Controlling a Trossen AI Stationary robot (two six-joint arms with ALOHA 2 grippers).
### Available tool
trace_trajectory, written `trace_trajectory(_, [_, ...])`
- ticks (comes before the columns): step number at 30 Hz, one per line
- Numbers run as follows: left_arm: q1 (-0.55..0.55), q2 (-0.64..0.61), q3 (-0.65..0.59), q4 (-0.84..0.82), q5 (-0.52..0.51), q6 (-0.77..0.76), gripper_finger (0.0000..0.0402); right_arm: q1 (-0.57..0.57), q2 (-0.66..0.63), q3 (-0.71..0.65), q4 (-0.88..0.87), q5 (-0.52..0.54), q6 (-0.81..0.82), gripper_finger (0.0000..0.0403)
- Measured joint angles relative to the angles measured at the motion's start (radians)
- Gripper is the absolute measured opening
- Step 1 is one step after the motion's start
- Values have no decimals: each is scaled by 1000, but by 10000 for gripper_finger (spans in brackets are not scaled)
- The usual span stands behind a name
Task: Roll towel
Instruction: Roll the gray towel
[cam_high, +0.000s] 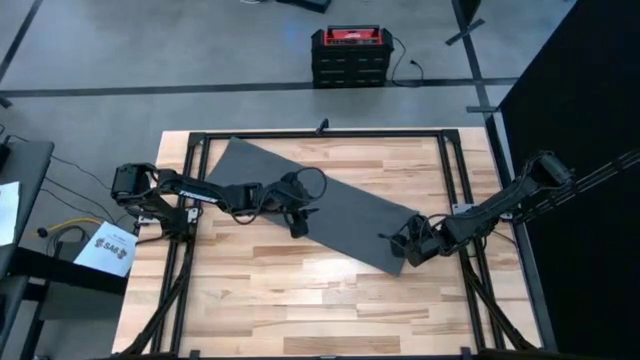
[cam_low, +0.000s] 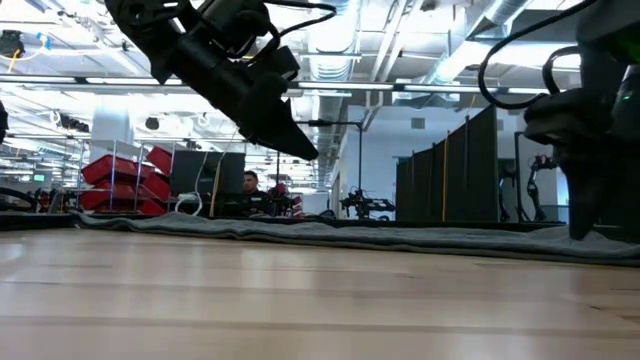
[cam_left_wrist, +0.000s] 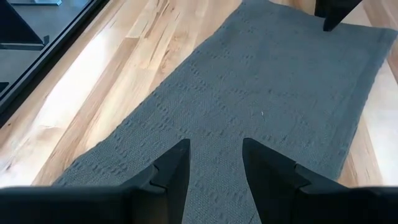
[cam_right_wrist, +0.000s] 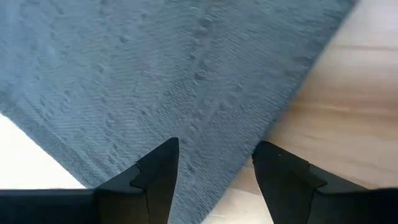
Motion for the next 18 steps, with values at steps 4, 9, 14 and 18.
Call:
trace_trajectory(4, [8, 0, 0, 0, 0, -1, 133, -11, 1, 1, -28, -2, 5, 190])
trace_trajectory(9, [9, 0, 0, 0, 0, -2, 133, -33, 0, -8, -31, -10, -18, 155])
trace_trajectory(14, [9, 0, 0, -2, 0, -3, 133, -41, 1, -10, -59, -9, -62, 70])
trace_trajectory(18, [9, 0, 0, -5, 0, -4, 133, -45, 2, 17, -177, -23, -109, 10])
